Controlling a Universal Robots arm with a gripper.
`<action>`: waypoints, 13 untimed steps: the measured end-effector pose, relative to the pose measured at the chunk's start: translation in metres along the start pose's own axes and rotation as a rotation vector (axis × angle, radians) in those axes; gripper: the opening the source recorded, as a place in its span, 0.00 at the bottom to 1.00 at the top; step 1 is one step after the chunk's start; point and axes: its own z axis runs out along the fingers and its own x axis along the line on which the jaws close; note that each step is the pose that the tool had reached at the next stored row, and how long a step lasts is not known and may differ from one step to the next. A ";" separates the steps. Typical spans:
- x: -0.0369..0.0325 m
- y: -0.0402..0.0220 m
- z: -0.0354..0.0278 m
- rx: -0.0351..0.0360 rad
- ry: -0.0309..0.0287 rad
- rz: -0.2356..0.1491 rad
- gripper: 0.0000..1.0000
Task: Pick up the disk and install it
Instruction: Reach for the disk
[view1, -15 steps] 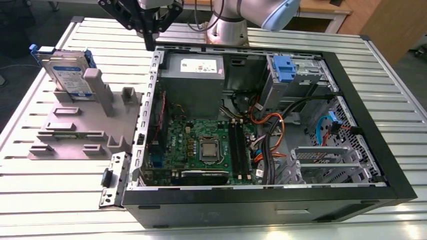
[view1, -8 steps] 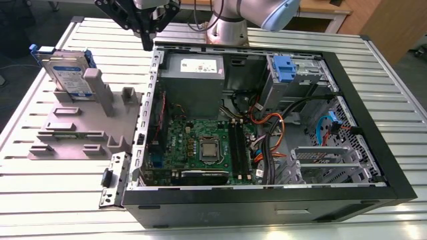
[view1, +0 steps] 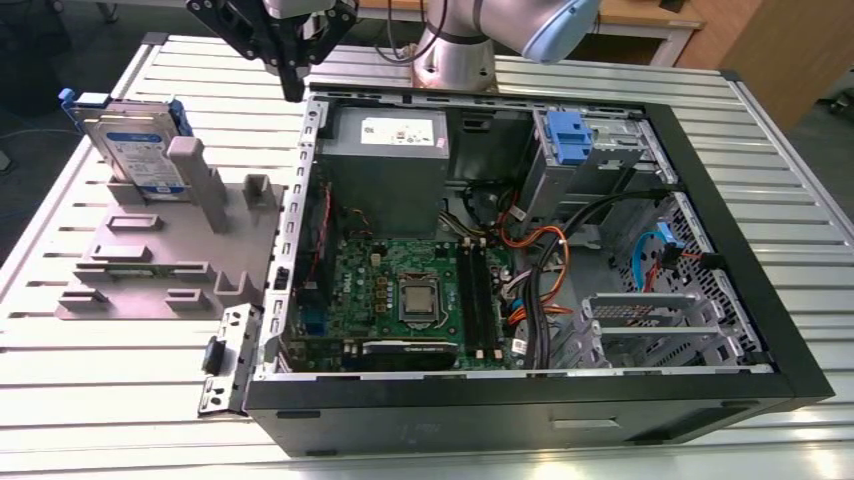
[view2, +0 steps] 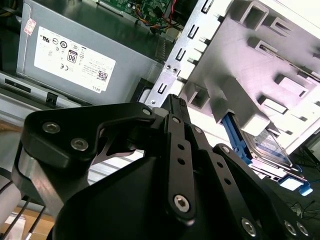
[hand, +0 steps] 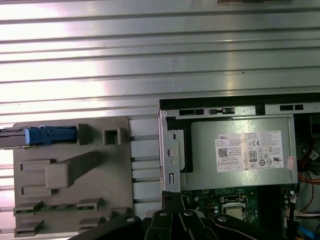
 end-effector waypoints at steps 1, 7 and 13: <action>0.0001 0.0000 0.0000 0.0001 0.0000 0.000 0.11; 0.0011 -0.0001 0.0000 0.0000 0.0000 0.000 0.11; 0.0052 -0.0004 -0.0001 0.0001 0.0001 0.000 0.11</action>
